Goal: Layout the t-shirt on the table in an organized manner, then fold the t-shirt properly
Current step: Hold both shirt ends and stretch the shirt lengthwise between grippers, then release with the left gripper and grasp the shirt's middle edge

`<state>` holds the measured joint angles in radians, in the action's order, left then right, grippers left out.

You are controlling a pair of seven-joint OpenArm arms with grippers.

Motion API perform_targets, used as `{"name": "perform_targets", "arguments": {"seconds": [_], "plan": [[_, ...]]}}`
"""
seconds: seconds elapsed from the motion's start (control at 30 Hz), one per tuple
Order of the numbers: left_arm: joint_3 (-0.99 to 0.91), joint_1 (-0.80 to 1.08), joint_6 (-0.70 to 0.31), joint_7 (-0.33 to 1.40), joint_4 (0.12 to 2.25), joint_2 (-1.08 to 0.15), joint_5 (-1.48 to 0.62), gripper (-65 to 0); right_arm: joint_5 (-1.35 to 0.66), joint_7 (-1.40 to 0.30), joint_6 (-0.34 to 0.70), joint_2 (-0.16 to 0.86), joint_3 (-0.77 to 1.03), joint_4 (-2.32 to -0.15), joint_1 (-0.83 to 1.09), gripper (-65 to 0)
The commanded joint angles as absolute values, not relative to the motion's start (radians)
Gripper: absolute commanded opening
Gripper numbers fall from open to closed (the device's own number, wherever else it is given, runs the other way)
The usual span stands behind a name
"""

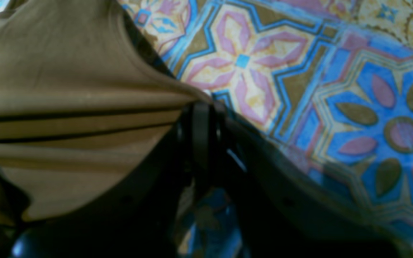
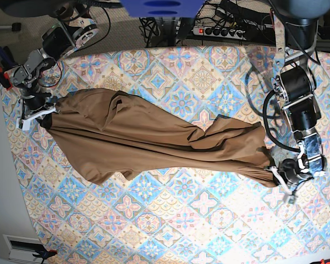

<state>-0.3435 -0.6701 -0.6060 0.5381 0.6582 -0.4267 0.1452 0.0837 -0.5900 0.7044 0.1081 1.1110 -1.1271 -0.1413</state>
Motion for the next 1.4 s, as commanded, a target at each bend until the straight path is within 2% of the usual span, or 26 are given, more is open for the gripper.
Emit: {"name": "perform_targets", "arguments": {"seconds": [0.0, 0.13, 0.23, 0.33, 0.37, 0.5, 0.57, 0.63, 0.73, 0.9, 0.97, 1.0, 1.17, 1.27, 1.37], "plan": [[-0.295, -0.7, -0.601, 0.518, 0.664, -0.42, 0.177, -65.0, 0.143, -0.63, 0.653, 0.131, 1.121, -1.136, -0.136, -65.0], [-0.185, -0.697, -0.598, 0.524, 0.674, -0.364, 0.274, -65.0, 0.143, -0.638, 0.654, 0.128, 1.104, -1.138, -0.136, -65.0], [-0.183, -0.688, -0.598, 0.522, 0.688, -0.335, 0.292, -54.2, 0.143, -0.638, 0.654, 0.128, 1.055, -1.138, -0.136, -65.0], [-0.183, -0.684, -0.598, 0.522, 0.748, -0.318, 0.292, -49.3, 0.143, -0.639, 0.654, 0.128, 0.983, -1.138, -0.136, -65.0], [-0.193, -0.674, -0.598, 0.522, 0.773, -0.312, 0.292, -48.2, 0.143, -0.639, 0.654, 0.128, 0.957, -1.138, -0.136, -62.3], [-0.308, -0.665, -0.598, 0.522, 0.892, -0.28, 0.291, -42.4, 0.143, -0.639, 0.654, 0.128, 0.931, -1.168, -0.136, -43.0], [-0.383, -0.665, -0.598, 0.522, 0.947, -0.259, 0.291, -38.0, 0.143, -0.639, 0.654, 0.128, 0.931, -1.211, -0.136, -36.6], [-0.409, -0.665, -0.598, 0.522, 1.01, -0.234, 0.292, -32.4, 0.143, -0.639, 0.654, 0.128, 0.931, -1.262, -0.136, -34.0], [-0.427, -0.618, -0.599, 0.524, 1.119, -0.199, 0.291, -27.0, 0.143, -0.639, 0.654, 0.128, 0.931, -1.316, -0.136, -33.8], [-0.417, -0.479, -0.607, 0.524, 1.428, -0.096, 0.289, -25.5, 0.143, -0.639, 0.654, 0.128, 0.929, -1.337, -0.136, -33.8], [-0.374, -0.406, -0.665, 0.535, 1.532, -0.068, 0.291, -25.5, 0.143, -0.639, 0.654, 0.128, 0.929, -1.337, -0.136, -33.8], [-0.34, -0.361, -0.698, 0.565, 1.581, -0.059, 0.292, -25.5, 0.143, -0.639, 0.654, 0.128, 0.929, -1.337, -0.136, -33.8], [-0.298, -0.225, -0.698, 0.823, 1.764, 0.005, 0.262, -25.5, 0.143, -0.639, 0.654, 0.128, 0.929, -1.336, -0.136, -33.8], [-0.3, -0.151, -0.698, 0.952, 1.837, 0.008, 0.205, -25.5, 0.143, -0.639, 0.654, 0.128, 0.929, -1.336, -0.134, -33.8], [-0.277, -0.084, -0.698, 1.009, 1.87, -0.022, 0.193, -25.4, 0.143, -0.639, 0.654, 0.128, 0.929, -1.333, -0.134, -33.8]]}}
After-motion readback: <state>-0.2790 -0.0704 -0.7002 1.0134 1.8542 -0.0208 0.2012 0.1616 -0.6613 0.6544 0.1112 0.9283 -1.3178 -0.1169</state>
